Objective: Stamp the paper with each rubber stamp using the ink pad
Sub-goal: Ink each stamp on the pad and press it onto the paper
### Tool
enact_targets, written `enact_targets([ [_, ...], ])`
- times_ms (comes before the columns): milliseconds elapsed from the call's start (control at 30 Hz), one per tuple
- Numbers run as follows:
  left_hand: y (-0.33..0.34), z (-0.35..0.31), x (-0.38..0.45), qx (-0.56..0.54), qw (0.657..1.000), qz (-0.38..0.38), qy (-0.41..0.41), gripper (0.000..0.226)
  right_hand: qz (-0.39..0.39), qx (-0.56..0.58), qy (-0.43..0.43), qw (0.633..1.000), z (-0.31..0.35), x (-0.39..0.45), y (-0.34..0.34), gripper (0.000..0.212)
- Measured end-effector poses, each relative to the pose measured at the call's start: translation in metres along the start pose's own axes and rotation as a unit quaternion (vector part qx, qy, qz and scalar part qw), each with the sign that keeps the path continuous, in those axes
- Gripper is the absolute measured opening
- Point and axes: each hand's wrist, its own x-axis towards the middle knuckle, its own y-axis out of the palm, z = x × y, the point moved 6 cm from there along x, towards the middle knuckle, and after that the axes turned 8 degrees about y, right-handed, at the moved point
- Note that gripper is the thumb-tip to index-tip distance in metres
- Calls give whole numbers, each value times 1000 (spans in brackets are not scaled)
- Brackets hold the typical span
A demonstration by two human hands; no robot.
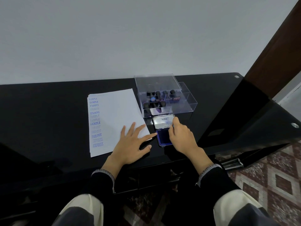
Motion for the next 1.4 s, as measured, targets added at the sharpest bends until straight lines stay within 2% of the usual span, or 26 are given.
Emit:
enact_targets([
  [233,0,0,1,2,1000,8,-2,49,56,-5,25,998,5,21,-5,15],
  [633,0,-1,1,0,1000,10,-3,48,-30,-25,12,999,-4,-12,6,6],
  [1067,1,1,1,1,1000,14,-3,49,28,-40,33,998,7,26,-4,13],
  [1400,1,0,0,-1,1000,11,-2,48,-53,-29,8,998,-1,-5,2,9],
])
